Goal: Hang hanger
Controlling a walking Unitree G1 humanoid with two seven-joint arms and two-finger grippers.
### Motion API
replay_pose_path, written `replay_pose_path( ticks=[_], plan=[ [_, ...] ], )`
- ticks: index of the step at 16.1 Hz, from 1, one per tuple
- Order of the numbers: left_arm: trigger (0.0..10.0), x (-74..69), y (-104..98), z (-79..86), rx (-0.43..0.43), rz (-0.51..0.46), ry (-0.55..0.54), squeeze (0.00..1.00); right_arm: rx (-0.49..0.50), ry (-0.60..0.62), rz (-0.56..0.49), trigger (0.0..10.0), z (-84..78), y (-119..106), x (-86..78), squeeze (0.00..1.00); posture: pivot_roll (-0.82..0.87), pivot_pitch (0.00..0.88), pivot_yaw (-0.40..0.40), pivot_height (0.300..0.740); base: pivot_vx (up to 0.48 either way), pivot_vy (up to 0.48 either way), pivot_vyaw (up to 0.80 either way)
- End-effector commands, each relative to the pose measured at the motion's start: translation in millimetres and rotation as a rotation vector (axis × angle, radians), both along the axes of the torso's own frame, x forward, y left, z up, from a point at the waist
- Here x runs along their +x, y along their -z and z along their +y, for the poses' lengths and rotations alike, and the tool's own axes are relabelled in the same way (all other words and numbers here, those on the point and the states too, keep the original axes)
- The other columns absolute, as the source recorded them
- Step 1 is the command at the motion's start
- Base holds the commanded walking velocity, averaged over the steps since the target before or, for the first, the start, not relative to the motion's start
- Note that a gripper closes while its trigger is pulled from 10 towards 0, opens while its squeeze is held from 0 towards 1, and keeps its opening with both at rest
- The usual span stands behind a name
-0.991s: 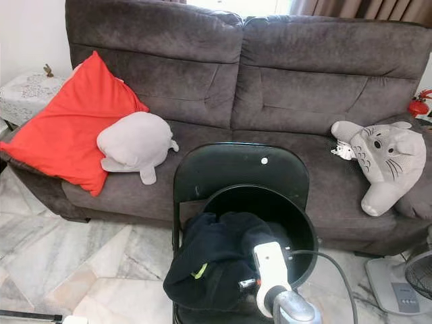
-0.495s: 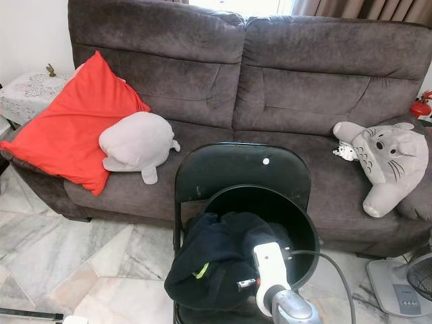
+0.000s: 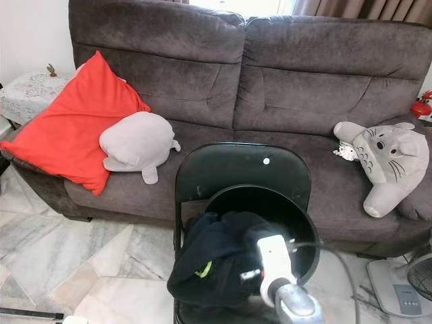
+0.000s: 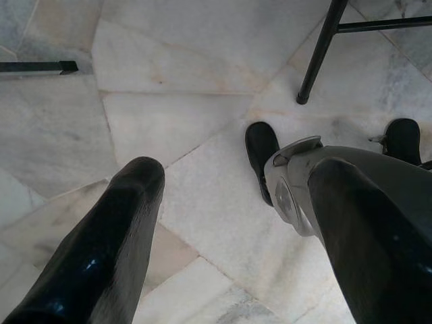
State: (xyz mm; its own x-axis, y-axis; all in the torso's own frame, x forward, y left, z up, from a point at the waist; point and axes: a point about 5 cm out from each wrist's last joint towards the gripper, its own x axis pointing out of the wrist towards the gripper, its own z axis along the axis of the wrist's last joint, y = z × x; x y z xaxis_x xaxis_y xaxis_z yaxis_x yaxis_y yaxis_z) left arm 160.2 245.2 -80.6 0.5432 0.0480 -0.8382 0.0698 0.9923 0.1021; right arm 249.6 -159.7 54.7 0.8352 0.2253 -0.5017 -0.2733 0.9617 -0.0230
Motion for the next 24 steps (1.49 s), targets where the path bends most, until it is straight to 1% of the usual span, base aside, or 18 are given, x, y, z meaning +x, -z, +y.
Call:
replay_pose_path(
  ticks=[1, 3, 5, 6, 7, 8, 10, 12, 13, 14, 15, 16, 18, 19, 20, 22, 23, 24],
  plan=[
    [10.0, -6.0, 2.4, 1.6, 0.015, 0.03, 0.014, 0.0, -0.009, -0.01, -0.11, 0.0, 2.2, -19.6, 8.2, 0.0, -0.12, 0.087, -0.021, 0.74, 0.0, 0.0, 0.0],
    [10.0, -5.8, 2.3, 1.7, 0.016, 0.029, 0.013, 0.0, 0.011, -0.025, -0.189, 0.0, 6.9, -37.0, 13.9, 0.0, -0.12, 0.088, -0.021, 0.74, 0.0, 0.0, 0.0],
    [10.0, -5.5, 2.2, 1.4, 0.015, 0.028, 0.013, 0.0, 0.044, -0.087, -0.271, 0.0, 18.8, -57.7, 18.9, 0.0, -0.12, 0.088, -0.021, 0.74, 0.0, 0.0, 0.0],
    [10.0, -5.4, 2.2, 1.4, 0.015, 0.028, 0.012, 0.0, 0.055, -0.109, -0.287, 0.0, 23.2, -63.0, 19.6, 0.0, -0.12, 0.088, -0.021, 0.74, 0.0, 0.0, 0.0],
    [10.0, -5.5, 2.3, 1.4, 0.015, 0.028, 0.009, 0.0, 0.064, -0.168, -0.292, 0.0, 30.9, -67.7, 19.0, 0.0, -0.12, 0.089, -0.023, 0.74, 0.0, 0.0, 0.0],
    [10.0, -5.6, 2.4, 1.2, 0.014, 0.028, 0.008, 0.0, 0.052, -0.209, -0.295, 0.0, 34.9, -68.5, 17.7, 0.0, -0.12, 0.091, -0.024, 0.74, 0.0, 0.0, 0.0],
    [10.0, -5.8, 2.4, 1.3, 0.013, 0.028, 0.005, 0.0, 0.022, -0.241, -0.333, 0.0, 37.3, -75.8, 18.2, 0.0, -0.12, 0.092, -0.024, 0.74, 0.0, 0.0, 0.0],
    [10.0, -6.1, 2.4, 1.6, 0.013, 0.029, 0.005, 0.0, 0.04, -0.235, -0.401, 0.0, 35.8, -92.0, 21.7, 0.0, -0.13, 0.093, -0.022, 0.74, 0.0, 0.0, 0.0],
    [10.0, -6.1, 2.4, 1.8, 0.014, 0.029, 0.006, 0.0, 0.041, -0.221, -0.462, 0.0, 34.2, -103.9, 24.8, 0.0, -0.12, 0.095, -0.022, 0.74, 0.0, 0.0, 0.0],
    [10.0, -6.1, 2.3, 2.0, 0.014, 0.029, 0.006, 0.0, 0.037, -0.184, -0.558, 0.0, 30.7, -122.0, 29.2, 0.0, -0.13, 0.094, -0.022, 0.74, 0.0, 0.0, 0.0],
    [10.0, -6.0, 2.2, 2.2, 0.014, 0.029, 0.007, 0.0, 0.095, -0.16, -0.621, 0.0, 30.4, -139.4, 32.1, 0.0, -0.13, 0.093, -0.02, 0.74, 0.0, 0.0, 0.0],
    [10.0, -6.0, 2.2, 2.3, 0.015, 0.029, 0.008, 0.0, 0.108, -0.186, -0.64, 0.0, 34.3, -145.9, 31.6, 0.0, -0.13, 0.093, -0.02, 0.74, 0.0, 0.0, 0.0],
    [10.0, -5.8, 2.2, 2.1, 0.015, 0.029, 0.007, 0.0, 0.088, -0.292, -0.666, 0.0, 45.6, -151.8, 26.5, 0.0, -0.12, 0.09, -0.019, 0.74, 0.0, 0.0, 0.0],
    [10.0, -5.7, 2.2, 2.1, 0.015, 0.028, 0.006, 0.0, 0.09, -0.333, -0.706, 0.0, 52.1, -161.6, 23.1, 0.0, -0.12, 0.091, -0.018, 0.74, 0.0, 0.0, 0.0],
    [10.0, -5.7, 2.1, 2.3, 0.016, 0.028, 0.005, 0.0, 0.124, -0.364, -0.766, 0.0, 58.2, -177.7, 19.9, 0.0, -0.13, 0.089, -0.018, 0.74, 0.0, 0.0, 0.0],
    [10.0, -5.6, 2.1, 2.3, 0.017, 0.028, 0.005, 0.0, 0.168, -0.41, -0.868, 0.0, 62.9, -203.7, 15.6, 0.0, -0.13, 0.085, -0.016, 0.74, 0.0, 0.0, 0.0],
    [10.0, -5.4, 2.0, 2.4, 0.017, 0.027, 0.007, 0.0, 0.196, -0.427, -0.939, 0.0, 65.5, -221.3, 11.7, 0.0, -0.13, 0.084, -0.017, 0.74, 0.0, 0.0, 0.0],
    [10.0, -5.4, 2.0, 2.4, 0.017, 0.027, 0.007, 0.0, 0.229, -0.422, -0.954, 0.0, 66.4, -225.0, 10.8, 0.0, -0.13, 0.084, -0.017, 0.74, 0.0, 0.0, 0.0]
  ],
)
